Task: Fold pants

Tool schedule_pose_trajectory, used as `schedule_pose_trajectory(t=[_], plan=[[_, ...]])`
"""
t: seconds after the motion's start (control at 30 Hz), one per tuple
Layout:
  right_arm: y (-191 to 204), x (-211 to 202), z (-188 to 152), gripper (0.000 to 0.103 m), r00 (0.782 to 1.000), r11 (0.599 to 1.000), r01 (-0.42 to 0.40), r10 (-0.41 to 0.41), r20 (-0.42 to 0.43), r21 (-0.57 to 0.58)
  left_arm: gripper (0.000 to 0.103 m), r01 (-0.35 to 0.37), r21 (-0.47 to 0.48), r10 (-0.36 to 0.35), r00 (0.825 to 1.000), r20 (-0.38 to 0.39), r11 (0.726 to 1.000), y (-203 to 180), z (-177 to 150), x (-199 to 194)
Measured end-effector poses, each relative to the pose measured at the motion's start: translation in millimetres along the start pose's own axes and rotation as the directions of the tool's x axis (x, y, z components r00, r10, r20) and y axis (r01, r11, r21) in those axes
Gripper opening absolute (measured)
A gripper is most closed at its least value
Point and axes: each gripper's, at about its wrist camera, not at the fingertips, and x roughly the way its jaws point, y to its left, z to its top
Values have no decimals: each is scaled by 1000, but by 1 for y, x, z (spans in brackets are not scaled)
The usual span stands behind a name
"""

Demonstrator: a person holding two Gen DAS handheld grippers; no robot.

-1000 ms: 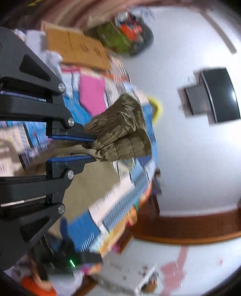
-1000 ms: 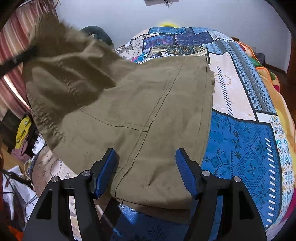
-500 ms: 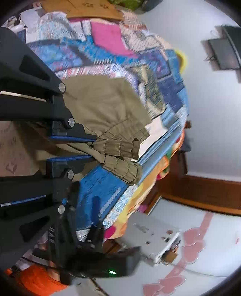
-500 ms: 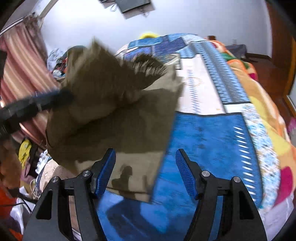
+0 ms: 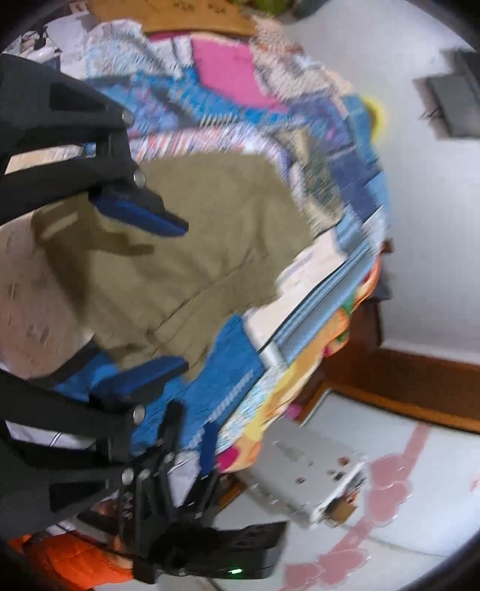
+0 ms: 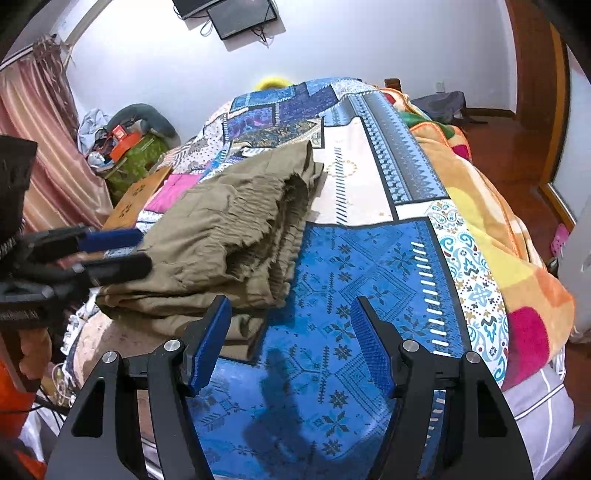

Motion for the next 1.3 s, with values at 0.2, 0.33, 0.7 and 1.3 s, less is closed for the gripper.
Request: schedule_pose_trajectory(t=[0.2, 0.33, 0.7, 1.3], plan=[[16, 3, 13, 65, 999, 999, -39, 40, 34, -17, 77, -126, -77, 129, 991, 29, 989, 63, 32, 4], [25, 15, 20, 65, 997, 998, -63, 64, 35, -18, 78, -205, -90, 204, 979, -23, 975, 105, 54, 33], [7, 56, 16, 72, 996, 997, -72, 74, -41, 30, 78, -190, -90, 160, 951, -266, 978, 163, 83, 166], [4, 39, 34, 73, 999, 999, 35, -35, -7, -21, 100, -361, -72, 327, 900, -288, 930, 189, 12, 145]])
